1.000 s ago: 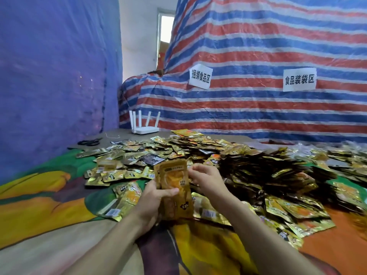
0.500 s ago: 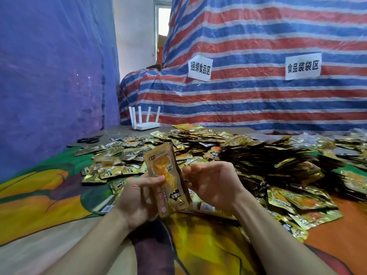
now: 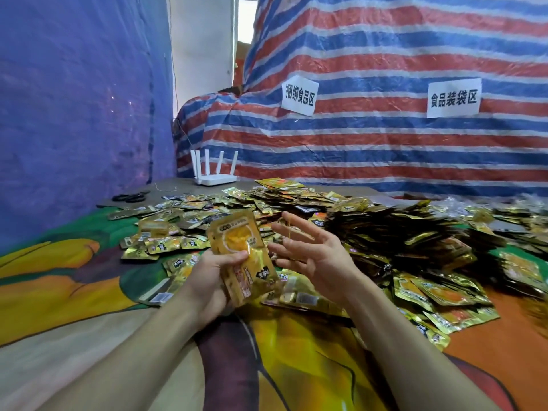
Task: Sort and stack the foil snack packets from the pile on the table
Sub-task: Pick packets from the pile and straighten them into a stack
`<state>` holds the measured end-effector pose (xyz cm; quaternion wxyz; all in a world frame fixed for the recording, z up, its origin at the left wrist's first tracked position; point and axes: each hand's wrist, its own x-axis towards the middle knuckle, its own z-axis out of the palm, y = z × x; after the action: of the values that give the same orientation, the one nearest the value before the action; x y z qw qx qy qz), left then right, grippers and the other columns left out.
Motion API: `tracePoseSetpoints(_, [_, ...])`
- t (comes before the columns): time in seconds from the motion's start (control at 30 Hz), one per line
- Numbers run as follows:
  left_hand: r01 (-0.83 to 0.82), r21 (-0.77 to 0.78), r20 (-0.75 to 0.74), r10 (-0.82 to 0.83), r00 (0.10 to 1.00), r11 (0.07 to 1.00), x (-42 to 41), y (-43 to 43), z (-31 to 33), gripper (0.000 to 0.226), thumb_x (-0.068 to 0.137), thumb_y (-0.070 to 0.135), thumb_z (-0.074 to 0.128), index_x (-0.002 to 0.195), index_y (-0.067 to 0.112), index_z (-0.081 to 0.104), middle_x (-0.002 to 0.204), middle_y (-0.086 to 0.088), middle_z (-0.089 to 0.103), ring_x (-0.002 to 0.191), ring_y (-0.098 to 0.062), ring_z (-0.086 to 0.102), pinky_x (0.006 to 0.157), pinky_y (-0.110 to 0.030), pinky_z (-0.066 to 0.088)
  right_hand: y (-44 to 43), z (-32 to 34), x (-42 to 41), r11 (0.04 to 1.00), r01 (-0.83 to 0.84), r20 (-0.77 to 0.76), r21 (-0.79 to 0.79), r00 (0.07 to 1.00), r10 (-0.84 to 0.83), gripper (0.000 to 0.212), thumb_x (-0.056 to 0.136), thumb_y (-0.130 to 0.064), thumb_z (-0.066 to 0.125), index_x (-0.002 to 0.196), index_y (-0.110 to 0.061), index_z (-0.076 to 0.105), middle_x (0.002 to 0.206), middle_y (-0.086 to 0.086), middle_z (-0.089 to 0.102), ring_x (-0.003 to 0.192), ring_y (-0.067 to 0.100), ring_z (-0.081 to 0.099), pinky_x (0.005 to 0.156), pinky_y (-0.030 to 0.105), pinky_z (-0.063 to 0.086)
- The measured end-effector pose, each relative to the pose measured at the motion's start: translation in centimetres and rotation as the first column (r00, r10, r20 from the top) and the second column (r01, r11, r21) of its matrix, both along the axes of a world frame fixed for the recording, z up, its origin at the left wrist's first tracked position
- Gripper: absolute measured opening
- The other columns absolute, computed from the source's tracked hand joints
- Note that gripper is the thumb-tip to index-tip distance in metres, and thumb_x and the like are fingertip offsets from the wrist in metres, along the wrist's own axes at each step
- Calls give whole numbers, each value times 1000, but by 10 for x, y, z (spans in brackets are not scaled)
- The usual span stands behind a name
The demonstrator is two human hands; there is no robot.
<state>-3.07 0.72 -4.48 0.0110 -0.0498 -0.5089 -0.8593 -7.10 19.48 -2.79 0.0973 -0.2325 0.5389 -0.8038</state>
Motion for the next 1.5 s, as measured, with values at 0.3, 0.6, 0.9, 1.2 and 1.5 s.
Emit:
tracePoseSetpoints(0.3, [-282, -476, -215, 201, 956, 833, -10, 5, -18, 39, 90, 2, 69, 116, 25, 51, 114, -9, 70, 109, -32, 67, 89, -49, 57, -13, -5, 11, 878, 351, -485, 325, 859, -163, 71, 79, -15, 87, 139, -40, 59, 133, -13, 62, 107, 12, 71, 81, 33, 62])
tracePoseSetpoints(0.6, [-336, -723, -434, -18, 901, 604, 2, 9, -15, 53, 98, 4, 53, 115, 50, 33, 118, 18, 49, 109, 21, 47, 84, 1, 36, -12, 4, 21, 712, 574, -775, 405, 629, -66, 72, 78, -21, 83, 140, -43, 55, 129, -17, 51, 118, 2, 55, 88, 31, 58])
tracePoseSetpoints(0.9, [-397, -691, -553, -88, 829, 605, 2, 12, -17, 45, 83, 15, 57, 117, 45, 53, 113, 3, 66, 107, -13, 62, 91, -30, 52, -3, 21, 27, 632, 594, -773, 498, 634, 13, 67, 71, -26, 88, 129, -47, 60, 124, -24, 52, 117, -6, 50, 88, 5, 44])
tracePoseSetpoints(1.2, [-429, -706, -577, -106, 810, 563, -4, 21, -19, 44, 82, 19, 47, 120, 40, 44, 110, 10, 59, 102, 0, 57, 83, -15, 46, -1, 29, 32, 588, 635, -804, 502, 593, 46, 61, 70, -30, 86, 124, -47, 63, 120, -23, 51, 111, -5, 53, 87, 7, 45])
tracePoseSetpoints(1.5, [-374, -667, -549, -87, 831, 644, -5, 19, -23, 40, 87, 7, 62, 114, 33, 48, 96, 14, 64, 88, -1, 63, 69, -16, 47, -3, 31, 33, 534, 629, -763, 564, 645, 46, 57, 65, -33, 86, 116, -43, 62, 115, -18, 53, 106, 0, 57, 92, 24, 51])
